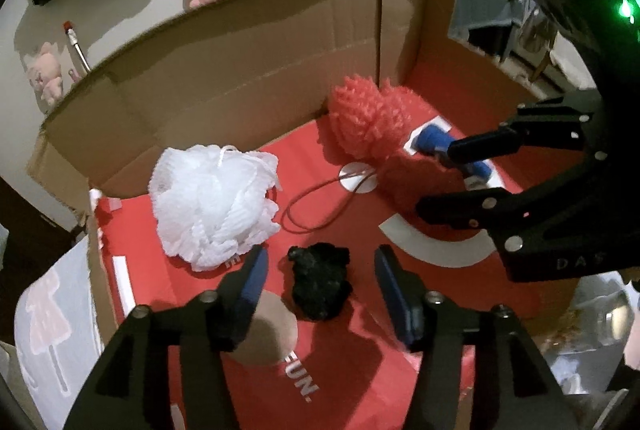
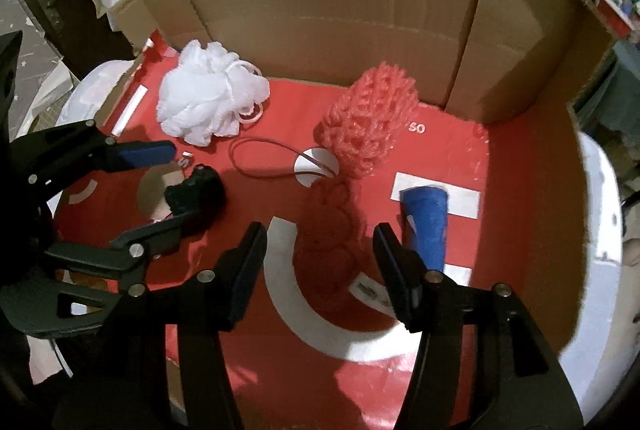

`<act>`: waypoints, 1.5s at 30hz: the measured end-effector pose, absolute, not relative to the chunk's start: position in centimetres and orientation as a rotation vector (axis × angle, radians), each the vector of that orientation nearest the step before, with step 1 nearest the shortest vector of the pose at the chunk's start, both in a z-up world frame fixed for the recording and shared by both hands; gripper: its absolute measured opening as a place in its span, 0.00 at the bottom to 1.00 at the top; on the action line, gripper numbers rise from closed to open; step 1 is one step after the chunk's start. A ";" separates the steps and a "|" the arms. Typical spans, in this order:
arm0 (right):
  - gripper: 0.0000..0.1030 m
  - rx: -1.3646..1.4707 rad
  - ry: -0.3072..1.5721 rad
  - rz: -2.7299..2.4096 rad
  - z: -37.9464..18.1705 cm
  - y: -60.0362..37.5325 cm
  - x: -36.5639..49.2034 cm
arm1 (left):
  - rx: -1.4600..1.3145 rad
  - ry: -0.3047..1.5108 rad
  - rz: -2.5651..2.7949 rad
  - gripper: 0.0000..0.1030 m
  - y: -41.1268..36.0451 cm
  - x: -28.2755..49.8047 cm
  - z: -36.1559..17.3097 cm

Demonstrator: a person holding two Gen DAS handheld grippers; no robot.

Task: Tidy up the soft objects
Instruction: 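Withdraw both open tools from the box back toward the table items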

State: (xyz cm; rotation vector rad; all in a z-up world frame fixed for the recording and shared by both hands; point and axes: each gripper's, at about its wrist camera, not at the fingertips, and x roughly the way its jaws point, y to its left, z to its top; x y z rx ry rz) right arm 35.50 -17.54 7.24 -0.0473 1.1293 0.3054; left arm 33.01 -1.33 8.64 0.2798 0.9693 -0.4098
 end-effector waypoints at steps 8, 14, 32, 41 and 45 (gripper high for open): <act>0.66 -0.022 1.044 0.288 11.3 -18.8 31.7 | 0.184 0.860 -0.424 0.74 -0.1 29.1 12.3; 0.73 -0.019 0.946 0.274 14.7 -18.9 27.7 | 0.114 0.739 -0.414 0.89 0.9 24.9 15.7; 0.87 -0.072 0.523 0.220 21.7 -16.9 8.7 | 0.000 0.377 -0.341 1.00 3.4 8.4 20.7; 0.93 -0.104 0.393 0.144 19.3 -15.8 1.8 | -0.023 0.288 -0.284 1.00 3.3 1.8 18.5; 0.93 -0.100 0.369 0.096 17.6 -15.5 0.2 | -0.009 0.271 -0.249 1.00 2.7 0.2 16.7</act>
